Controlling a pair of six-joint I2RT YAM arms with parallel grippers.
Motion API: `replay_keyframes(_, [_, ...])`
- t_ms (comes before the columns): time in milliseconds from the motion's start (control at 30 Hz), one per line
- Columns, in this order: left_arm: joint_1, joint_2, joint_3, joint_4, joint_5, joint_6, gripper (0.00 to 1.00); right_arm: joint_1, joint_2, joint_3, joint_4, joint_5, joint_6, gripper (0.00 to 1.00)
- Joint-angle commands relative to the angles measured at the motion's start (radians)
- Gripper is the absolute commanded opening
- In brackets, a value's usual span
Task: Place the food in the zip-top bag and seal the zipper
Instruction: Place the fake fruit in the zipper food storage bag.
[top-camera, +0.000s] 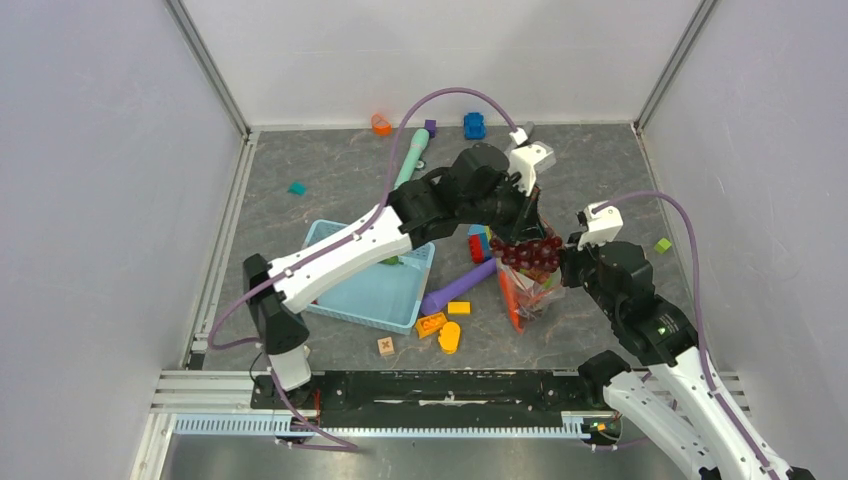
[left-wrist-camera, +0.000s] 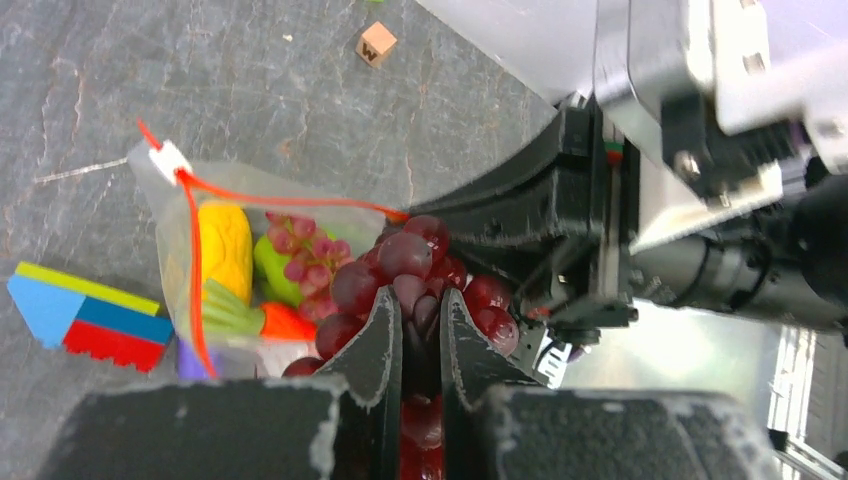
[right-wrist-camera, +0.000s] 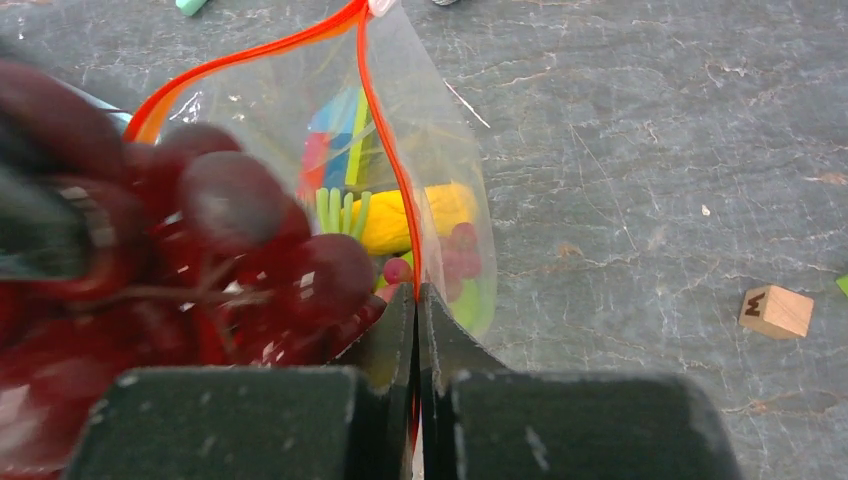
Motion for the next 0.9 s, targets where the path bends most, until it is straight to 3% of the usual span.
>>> replay_keyframes(0, [-0.006,0.083,0.132,0.004,0.018,0.089,0.02,0.005,-0.024,-0.020,0.057,-0.081,-0.032,0.00])
replay_keyframes(233, [-0.008,0.148,0.137,0.106,0.249,0.188,0.02,0.006,-0.035,-0.025,0.054,-0.065,-0.036,0.00])
replay_keyframes(367, [-0.008,0.168,0.112,0.116,0.266,0.229,0.02,0.005,-0.040,-0.025,0.052,-0.063,-0.034,0.00])
replay_keyframes(567, [-0.007,0.160,0.059,0.063,0.136,0.234,0.02,0.004,-0.035,-0.011,0.030,0.003,-0.015,0.00])
replay_keyframes(867, [-0.007,0.093,-0.032,0.027,-0.195,0.144,0.02,0.005,-0.029,-0.005,0.028,0.002,-0.005,0.00])
